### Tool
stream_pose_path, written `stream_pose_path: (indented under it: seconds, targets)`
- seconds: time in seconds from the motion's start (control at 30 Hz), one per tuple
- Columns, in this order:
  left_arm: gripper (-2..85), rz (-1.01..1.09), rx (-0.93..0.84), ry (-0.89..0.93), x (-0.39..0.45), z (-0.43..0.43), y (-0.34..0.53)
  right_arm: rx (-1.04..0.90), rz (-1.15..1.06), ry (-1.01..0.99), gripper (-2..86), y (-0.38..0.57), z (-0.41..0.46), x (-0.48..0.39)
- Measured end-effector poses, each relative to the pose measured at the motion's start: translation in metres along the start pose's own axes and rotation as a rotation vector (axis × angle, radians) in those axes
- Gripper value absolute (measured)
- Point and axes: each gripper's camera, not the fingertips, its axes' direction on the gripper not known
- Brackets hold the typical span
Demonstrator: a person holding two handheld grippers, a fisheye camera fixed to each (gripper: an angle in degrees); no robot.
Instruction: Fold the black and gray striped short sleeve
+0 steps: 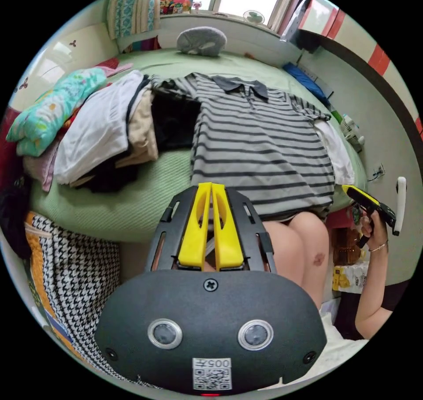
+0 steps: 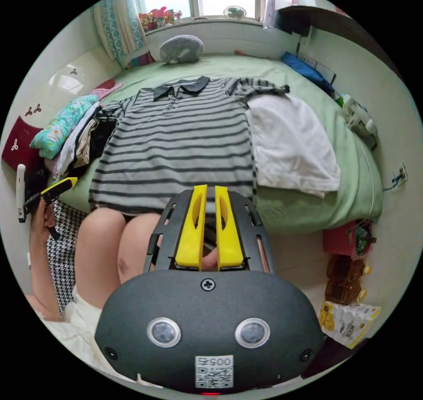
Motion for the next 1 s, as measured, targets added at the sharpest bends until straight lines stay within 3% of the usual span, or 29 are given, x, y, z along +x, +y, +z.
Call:
stream_pose_path:
  seconds: [0.23, 0.43, 0.7, 0.93, 1.0]
  targets:
    - [-0.7, 0.033, -0.080, -0.077, 0.039, 0.052, -0.028, -0.120, 0.004, 0.075, -1.3, -0.024, 0.065, -0.051]
    - [-0.6, 0.019, -0.059, -0.059, 0.046, 0.056, -0.021, -0.081, 0.026, 0.096, -1.3, -0.017, 0.067, -0.058]
    - [-0.5, 0.092, -0.058, -0.171, 0.073, 0.051, -0.026, -0.084, 0.008, 0.048, -0.9, -0.020, 0.066, -0.056]
    - [-0.6, 0.078, -0.182, -0.098, 0.081, 0.018, -0.050, -0.238, 0.164, -0.025, -1.0, -0.043, 0.045, -0.045]
    - [-0.6, 0.085, -0.135, -0.041, 0.088, -0.009, -0.049, -0.172, 0.160, -0.084, -1.0, -0.043, 0.018, -0.051]
